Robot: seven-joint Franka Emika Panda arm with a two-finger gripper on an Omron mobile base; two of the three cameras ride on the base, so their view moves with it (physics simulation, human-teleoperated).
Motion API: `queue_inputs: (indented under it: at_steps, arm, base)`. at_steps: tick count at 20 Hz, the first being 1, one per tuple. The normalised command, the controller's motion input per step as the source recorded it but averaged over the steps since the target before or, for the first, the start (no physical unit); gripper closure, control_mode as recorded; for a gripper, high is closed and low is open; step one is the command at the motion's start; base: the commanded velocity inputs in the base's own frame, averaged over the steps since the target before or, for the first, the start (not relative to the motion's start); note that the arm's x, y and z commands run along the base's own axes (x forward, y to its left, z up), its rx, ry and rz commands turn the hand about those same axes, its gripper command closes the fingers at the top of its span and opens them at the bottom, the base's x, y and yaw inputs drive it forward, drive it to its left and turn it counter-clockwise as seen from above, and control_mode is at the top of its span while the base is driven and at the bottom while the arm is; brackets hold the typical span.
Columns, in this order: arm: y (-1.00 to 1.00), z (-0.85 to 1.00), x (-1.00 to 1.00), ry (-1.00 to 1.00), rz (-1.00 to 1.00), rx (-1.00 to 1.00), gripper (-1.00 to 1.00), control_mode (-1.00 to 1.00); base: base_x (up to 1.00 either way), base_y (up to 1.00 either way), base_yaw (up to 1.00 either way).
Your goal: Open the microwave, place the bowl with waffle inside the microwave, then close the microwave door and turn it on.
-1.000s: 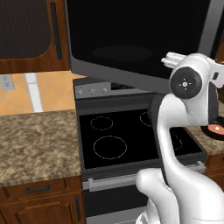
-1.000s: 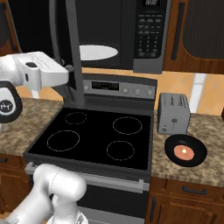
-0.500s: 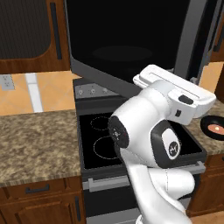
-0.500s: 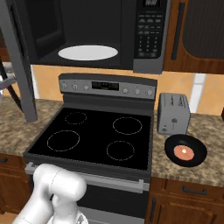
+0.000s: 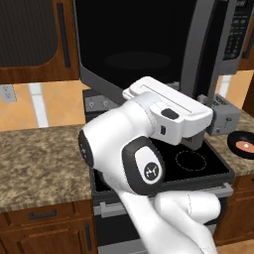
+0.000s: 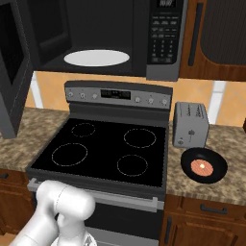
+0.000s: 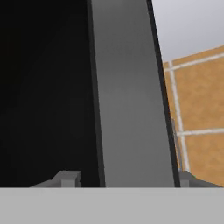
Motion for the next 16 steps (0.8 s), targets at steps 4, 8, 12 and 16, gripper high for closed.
queue_inputs:
  at_steps: [4,8,12,16]
  arm:
    - [0.42,-0.36,0.43,0.14,0.0,0.0,-1.0,-1.0]
    - [0.43,-0.15,0.17,0.15,0.0,0.0,-1.0,-1.0]
    - [0.37,0.0,-0.01,0.07,0.0,0.0,-1.0,-1.0]
    - [0.29,0.0,-0.2,0.03,-0.01,0.01,-1.0,-1.0]
  base:
    - [0.0,0.0,0.0]
    - [0.0,0.0,0.0]
    - [0.0,0.0,0.0]
    - [0.0,0.0,0.0]
